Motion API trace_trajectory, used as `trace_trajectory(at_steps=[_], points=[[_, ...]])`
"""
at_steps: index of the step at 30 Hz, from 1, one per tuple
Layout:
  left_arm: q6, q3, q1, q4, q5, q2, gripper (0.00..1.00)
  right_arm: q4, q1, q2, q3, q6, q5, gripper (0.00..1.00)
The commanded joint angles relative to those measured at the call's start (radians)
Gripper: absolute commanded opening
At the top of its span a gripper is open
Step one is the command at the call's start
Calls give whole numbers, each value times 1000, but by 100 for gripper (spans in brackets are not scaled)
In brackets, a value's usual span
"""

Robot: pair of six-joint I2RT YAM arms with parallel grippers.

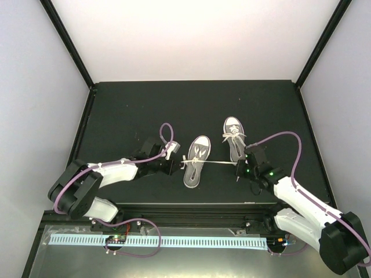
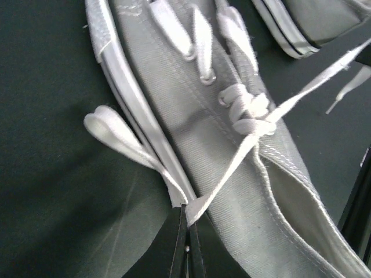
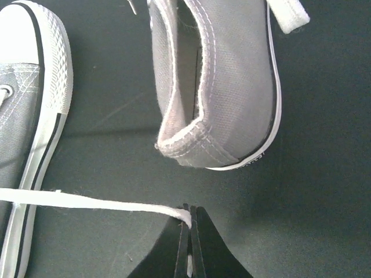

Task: Tie the shoes
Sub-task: Wrap the shoelace around the shoelace.

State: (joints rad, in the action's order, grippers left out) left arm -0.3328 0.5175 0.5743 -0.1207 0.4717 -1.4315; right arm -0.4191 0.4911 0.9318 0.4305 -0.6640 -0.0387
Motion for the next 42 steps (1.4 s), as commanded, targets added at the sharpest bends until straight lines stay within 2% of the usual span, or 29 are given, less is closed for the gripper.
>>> trace_trajectory(at_steps=[1, 5, 10, 18, 19, 20, 21, 22, 24, 28, 31, 36, 42], points=[[55, 7, 35, -38, 23, 63, 2, 14, -13, -13, 40, 44, 5, 2], [91, 5, 72, -73, 32, 108, 2, 42, -13, 45, 179, 147, 85, 1], [123, 5, 86, -73, 40, 107, 2, 86, -4, 281, 409, 238, 256, 2], [110, -10, 107, -95, 13, 122, 2, 154, 183, 648, 759, 257, 370, 2], [106, -12, 111, -100, 11, 125, 2, 159, 193, 677, 801, 262, 393, 5], [100, -13, 114, -103, 11, 126, 2, 157, 197, 704, 828, 263, 413, 21], [94, -12, 115, -104, 12, 125, 2, 158, 199, 711, 842, 264, 426, 32], [89, -11, 117, -103, 15, 126, 2, 157, 198, 708, 847, 268, 424, 51], [72, -6, 119, -96, 21, 126, 2, 146, 198, 684, 843, 287, 385, 70], [42, -1, 119, -80, 26, 126, 2, 156, 170, 591, 737, 319, 348, 83], [29, 40, 119, -8, 26, 102, 2, 286, 148, 477, 547, 331, 401, 84], [3, 107, 111, 67, 63, 54, 2, 597, 152, 322, 222, 394, 556, 83], [-13, 226, 91, 186, 121, -17, 2, 695, 202, 294, 91, 472, 497, 80]])
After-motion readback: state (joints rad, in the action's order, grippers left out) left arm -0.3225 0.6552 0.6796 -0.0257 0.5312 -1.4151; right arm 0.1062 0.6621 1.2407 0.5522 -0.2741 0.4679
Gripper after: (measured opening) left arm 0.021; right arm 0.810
